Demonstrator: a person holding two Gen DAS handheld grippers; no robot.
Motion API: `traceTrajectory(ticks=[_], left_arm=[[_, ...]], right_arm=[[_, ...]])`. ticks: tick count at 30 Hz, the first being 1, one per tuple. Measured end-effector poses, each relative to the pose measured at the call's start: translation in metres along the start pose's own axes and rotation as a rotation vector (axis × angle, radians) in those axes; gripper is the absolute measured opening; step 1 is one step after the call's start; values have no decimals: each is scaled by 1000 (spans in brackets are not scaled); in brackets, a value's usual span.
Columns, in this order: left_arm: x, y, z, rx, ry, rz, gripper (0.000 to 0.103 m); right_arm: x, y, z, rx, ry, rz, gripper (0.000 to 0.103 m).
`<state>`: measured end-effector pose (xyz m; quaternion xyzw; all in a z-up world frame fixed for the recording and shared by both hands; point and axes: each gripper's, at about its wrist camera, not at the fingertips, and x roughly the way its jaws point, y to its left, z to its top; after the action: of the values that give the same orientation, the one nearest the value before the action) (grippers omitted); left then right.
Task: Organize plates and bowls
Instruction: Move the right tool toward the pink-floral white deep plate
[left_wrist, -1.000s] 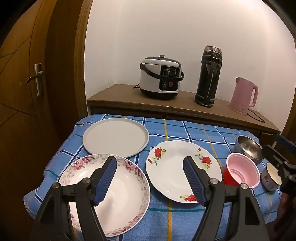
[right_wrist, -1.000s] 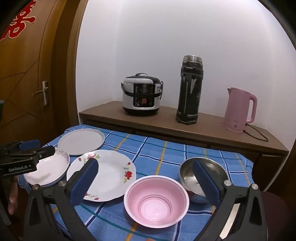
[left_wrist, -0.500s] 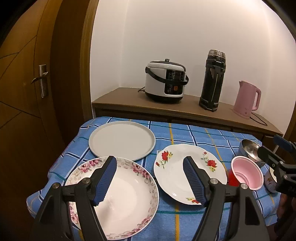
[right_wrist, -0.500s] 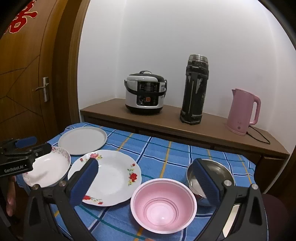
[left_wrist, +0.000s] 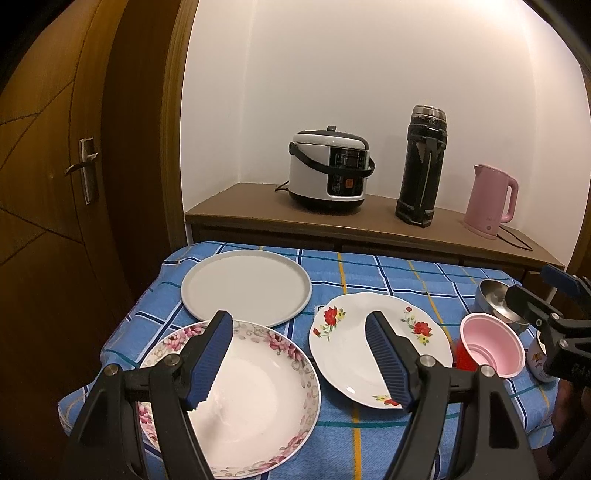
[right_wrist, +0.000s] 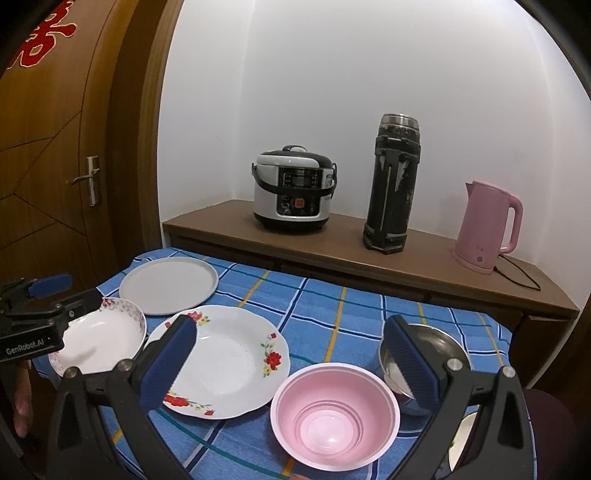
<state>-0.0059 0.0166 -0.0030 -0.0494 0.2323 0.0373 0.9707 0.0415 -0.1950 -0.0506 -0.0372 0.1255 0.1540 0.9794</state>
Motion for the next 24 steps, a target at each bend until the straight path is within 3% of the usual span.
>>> traceTrajectory(ticks=[24], left_arm=[[-1,2,0,6,-5,9,76]], right_arm=[[3,-1,2,9,3,-1,103]])
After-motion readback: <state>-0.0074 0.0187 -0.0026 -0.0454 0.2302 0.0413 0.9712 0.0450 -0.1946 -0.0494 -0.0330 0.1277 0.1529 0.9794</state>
